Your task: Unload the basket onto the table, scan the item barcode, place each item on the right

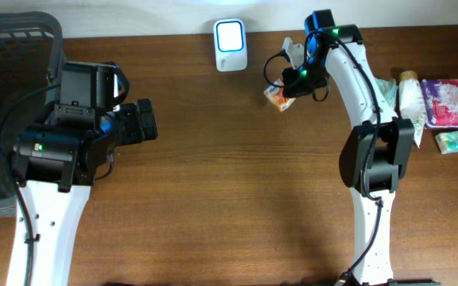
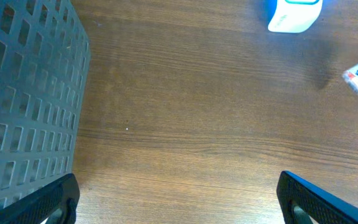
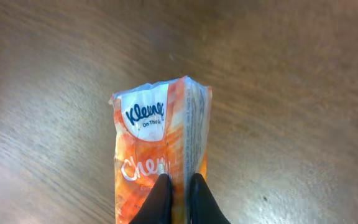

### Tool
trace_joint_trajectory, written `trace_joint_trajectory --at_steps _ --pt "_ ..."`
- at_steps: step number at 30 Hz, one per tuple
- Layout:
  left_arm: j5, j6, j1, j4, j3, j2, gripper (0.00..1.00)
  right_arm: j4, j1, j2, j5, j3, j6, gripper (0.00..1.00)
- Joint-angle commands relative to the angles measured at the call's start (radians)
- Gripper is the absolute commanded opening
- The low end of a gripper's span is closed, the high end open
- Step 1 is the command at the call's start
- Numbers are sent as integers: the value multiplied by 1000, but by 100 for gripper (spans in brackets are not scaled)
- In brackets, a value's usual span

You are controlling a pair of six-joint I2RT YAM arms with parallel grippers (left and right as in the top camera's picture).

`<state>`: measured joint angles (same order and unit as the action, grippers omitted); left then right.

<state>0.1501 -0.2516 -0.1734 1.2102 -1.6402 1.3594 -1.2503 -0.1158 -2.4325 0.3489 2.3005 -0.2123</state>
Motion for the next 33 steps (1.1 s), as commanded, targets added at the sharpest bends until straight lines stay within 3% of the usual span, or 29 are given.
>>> trace_joint_trajectory --at_steps 1,4,8,12,16,19,20,22,24,27,28,29,30,33 --pt "4 -6 5 0 -8 -1 99 109 -2 3 71 20 -8 4" --pt "4 -6 5 0 -8 -1 99 320 -50 3 -64 35 -8 4" --pt "4 -6 5 0 -8 -1 99 616 -187 3 -568 35 -108 4" --pt "4 -6 5 0 -8 -1 99 821 -294 -3 -631 32 -311 4" --pt "4 -6 5 0 -8 -1 99 927 -313 -77 -629 31 -311 4" --pt "4 -6 5 0 -8 -1 99 901 -301 -87 -676 29 -183 5" --pt "4 -6 5 0 -8 -1 99 872 -295 -87 -676 29 -142 14" --pt "4 -6 5 0 -8 -1 99 752 -282 -81 -676 29 -65 19" --pt "4 -6 5 0 -8 -1 99 562 -270 -56 -675 29 80 13" --pt "4 -6 5 0 -8 -1 99 414 -263 -9 -673 29 257 13" --pt "4 -6 5 0 -8 -1 99 314 -256 16 -623 29 413 23" --pt "4 -6 5 0 -8 -1 99 256 -249 23 -534 29 481 44" --pt "4 -6 5 0 -8 -1 99 222 -247 24 -427 29 499 49" --pt "4 -6 5 0 -8 -1 99 112 -245 23 -188 29 500 39"
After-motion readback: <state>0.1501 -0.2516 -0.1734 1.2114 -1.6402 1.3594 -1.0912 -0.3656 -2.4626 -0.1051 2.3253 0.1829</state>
